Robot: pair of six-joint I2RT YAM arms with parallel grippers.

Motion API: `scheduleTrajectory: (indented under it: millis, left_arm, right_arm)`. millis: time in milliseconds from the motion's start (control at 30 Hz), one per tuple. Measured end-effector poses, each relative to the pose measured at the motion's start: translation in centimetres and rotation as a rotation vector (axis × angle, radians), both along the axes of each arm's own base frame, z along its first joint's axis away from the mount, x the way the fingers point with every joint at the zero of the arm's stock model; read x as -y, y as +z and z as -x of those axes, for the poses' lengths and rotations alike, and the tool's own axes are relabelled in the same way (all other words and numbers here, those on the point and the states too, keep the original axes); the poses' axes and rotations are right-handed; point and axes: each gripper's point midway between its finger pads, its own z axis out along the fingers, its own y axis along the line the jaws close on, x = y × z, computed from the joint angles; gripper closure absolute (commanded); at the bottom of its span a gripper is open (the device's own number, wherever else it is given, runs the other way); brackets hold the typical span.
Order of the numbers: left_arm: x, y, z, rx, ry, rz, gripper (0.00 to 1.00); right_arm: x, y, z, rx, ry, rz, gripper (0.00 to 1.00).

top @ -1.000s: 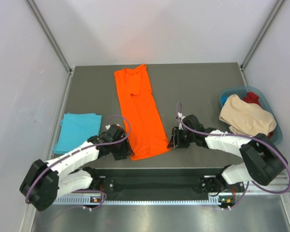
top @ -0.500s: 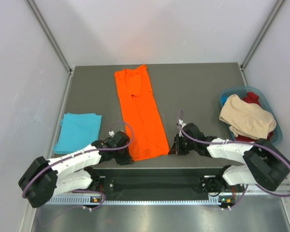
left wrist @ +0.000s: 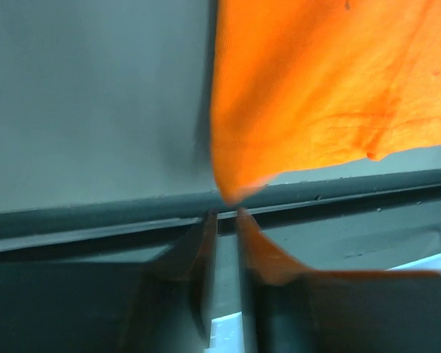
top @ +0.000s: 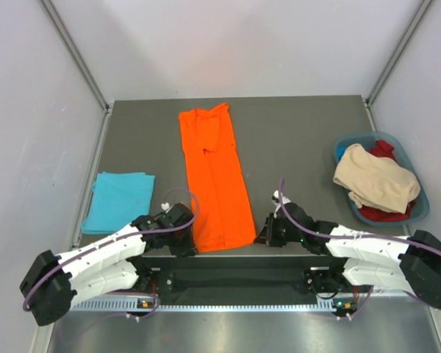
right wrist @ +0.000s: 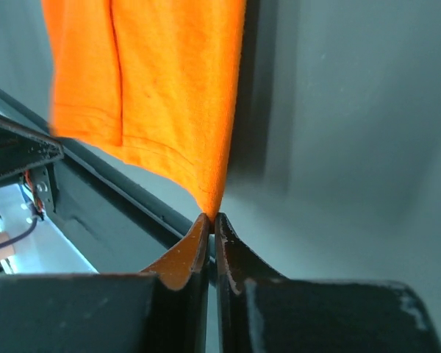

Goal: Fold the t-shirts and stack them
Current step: Fold the tshirt

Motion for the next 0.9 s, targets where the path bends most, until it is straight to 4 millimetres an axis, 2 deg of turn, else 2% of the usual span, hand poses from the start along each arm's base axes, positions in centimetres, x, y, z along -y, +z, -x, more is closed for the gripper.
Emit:
scheduleTrajectory:
  millis: [67, 100, 233, 367, 467, 633, 900]
  left_arm:
    - [-0.2, 0.1, 0.3, -0.004, -0.005, 0.0, 0.63]
    - [-0.2, 0.2, 0.3, -0.004, -0.002, 0.001, 0.58]
    - [-0.4, 0.9, 0.4, 0.02, 0.004, 0.021, 0.55]
    - [-0.2, 2.1, -0.4, 0.082, 0.033, 0.063, 0.53]
    - [-0.3, 2.2, -1.0, 0.116, 0.059, 0.07, 0.53]
    - [-1.2, 0.3, -0.7, 0.089, 0.086, 0.02, 0.56]
    - [-1.6, -0.8, -0.8, 0.075, 0.115, -0.012, 0.57]
  right_arm:
    - [-0.1, 0.2, 0.1, 0.001, -0.01, -0.003, 0.92]
    - [-0.1, 0.1, 0.1, -0.002, -0.016, -0.001, 0.84]
    - [0.0, -0.1, 0.3, -0.016, -0.036, 0.01, 0.73]
    - [0.5, -0.4, 0.4, -0.023, -0.055, 0.031, 0.62]
    - [0.9, -0.4, 0.4, -0.02, -0.067, 0.045, 0.6]
    - [1.7, -1.0, 0.4, -0.017, -0.074, 0.089, 0.62]
    - [1.3, -1.1, -0.4, 0.005, -0.049, 0.128, 0.66]
